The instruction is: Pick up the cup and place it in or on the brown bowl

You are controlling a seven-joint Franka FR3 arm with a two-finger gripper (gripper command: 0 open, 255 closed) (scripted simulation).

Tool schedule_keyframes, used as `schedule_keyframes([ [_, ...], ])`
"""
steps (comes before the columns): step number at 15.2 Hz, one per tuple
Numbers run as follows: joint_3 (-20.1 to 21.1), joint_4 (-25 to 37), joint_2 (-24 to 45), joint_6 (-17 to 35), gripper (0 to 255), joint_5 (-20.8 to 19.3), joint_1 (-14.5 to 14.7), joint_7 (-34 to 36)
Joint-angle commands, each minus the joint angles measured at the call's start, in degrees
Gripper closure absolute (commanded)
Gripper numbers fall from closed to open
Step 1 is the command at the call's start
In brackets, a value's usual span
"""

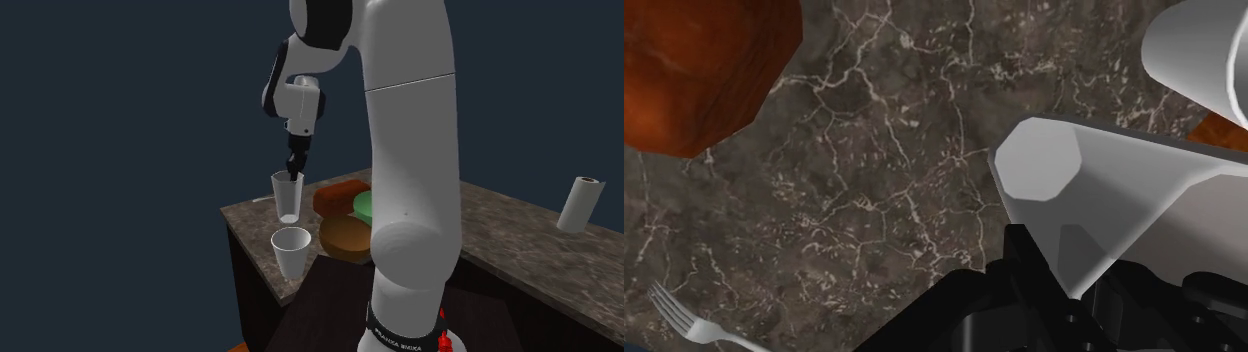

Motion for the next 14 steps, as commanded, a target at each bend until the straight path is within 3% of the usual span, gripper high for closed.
schedule_keyframes([
  [1,-0.4,0.5,-1.2,-1.2,255,-1.3,0.4,1.0],
  [14,-1.8,5.0,-7.4,-9.2,255,-7.7,1.9,6.4],
])
